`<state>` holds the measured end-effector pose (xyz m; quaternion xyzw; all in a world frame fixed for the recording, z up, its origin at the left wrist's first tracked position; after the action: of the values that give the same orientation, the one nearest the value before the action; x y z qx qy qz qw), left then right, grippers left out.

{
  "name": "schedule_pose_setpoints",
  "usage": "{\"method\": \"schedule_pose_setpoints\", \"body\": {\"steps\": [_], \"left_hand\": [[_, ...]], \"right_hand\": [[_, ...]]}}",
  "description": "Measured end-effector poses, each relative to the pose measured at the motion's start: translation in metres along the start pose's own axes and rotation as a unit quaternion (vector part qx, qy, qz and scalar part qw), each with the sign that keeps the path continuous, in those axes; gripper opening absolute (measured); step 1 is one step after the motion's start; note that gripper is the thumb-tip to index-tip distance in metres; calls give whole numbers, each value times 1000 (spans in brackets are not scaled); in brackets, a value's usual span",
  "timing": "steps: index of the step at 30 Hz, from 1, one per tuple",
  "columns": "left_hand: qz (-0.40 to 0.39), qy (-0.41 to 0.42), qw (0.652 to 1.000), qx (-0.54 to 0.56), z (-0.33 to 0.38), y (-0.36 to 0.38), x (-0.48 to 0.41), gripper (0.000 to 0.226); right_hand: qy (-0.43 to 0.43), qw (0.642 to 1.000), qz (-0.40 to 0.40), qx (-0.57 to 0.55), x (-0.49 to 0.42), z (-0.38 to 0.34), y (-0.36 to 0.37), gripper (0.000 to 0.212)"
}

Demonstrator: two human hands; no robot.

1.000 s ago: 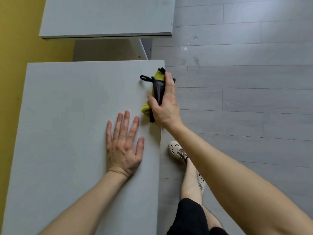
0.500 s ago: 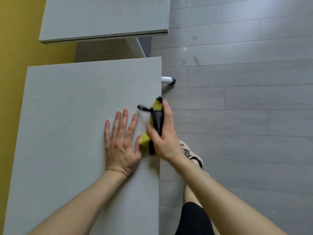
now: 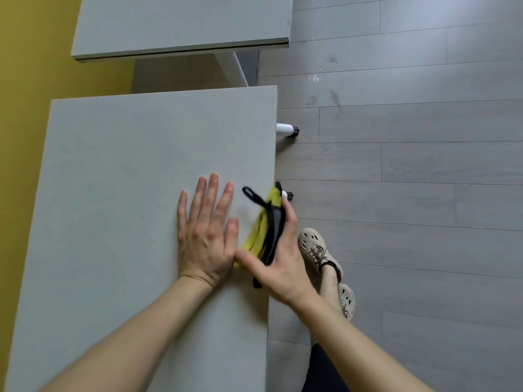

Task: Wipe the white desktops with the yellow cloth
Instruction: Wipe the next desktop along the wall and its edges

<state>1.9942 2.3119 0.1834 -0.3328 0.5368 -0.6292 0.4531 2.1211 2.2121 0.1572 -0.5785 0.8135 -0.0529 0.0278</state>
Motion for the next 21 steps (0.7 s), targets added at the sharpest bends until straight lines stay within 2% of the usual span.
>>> {"method": "schedule_pose_setpoints", "body": {"steps": [2,4,8,10,14,18,21], "left_hand": [[-2,-5,1000,2,0,0,-1,63],[-2,-6,1000,3,0,-1,-1,63],[-4,-11,1000,2,-1,0,0,63],[-2,-12,1000,4,0,0,0,63],[3,-5,1000,9,-2,0,0,61],[5,-1,1000,13,-2,-1,0,61],[5,-4,1000,13,-3,-1,-1,61]], "right_hand": [[9,1000,-20,-8,-5,2,1,113],[11,1000,-18,-9,-49,5,-4,103],[13,998,41,46,-172,0,-41,97],[18,995,53,78,-192,-2,-44,99],[-23,995,70,65,-119,-11,-19,103],[-43,999,21,22,-8,-16,-1,103],[-53,998,11,20,-36,-15,-3,97]]}}
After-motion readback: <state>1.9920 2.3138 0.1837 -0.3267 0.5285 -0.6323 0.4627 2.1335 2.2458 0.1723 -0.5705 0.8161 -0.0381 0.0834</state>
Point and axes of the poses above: each hand's wrist, its own x-axis away from the middle knuckle, its own y-axis out of the palm, z = x × y, the point moved 9 cm from there along -x, towards the middle knuckle, and after that the axes turned 12 degrees about -y, right-handed, at the moved point
